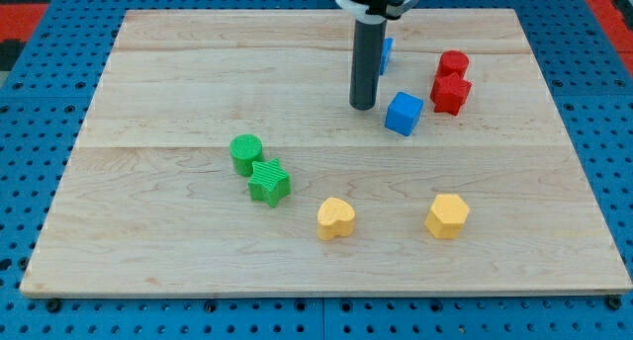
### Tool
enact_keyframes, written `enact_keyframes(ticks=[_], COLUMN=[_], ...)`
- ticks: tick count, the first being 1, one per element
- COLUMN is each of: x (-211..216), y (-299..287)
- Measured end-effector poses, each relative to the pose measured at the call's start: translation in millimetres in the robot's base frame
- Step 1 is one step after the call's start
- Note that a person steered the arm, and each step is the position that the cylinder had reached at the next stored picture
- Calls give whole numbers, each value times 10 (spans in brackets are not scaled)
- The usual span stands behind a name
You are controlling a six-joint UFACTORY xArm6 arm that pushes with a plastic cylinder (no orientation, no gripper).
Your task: Move the blue cube into the red star
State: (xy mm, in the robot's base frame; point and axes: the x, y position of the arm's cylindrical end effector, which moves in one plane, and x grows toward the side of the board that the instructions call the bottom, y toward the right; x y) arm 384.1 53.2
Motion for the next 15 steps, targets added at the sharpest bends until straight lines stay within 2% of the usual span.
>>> enact_keyframes(ticks=[2,3,5,6,9,10,13,15], x=[51,162,491,781,578,406,309,249], y=[900,941,534,712,1433,1424,1873,1589])
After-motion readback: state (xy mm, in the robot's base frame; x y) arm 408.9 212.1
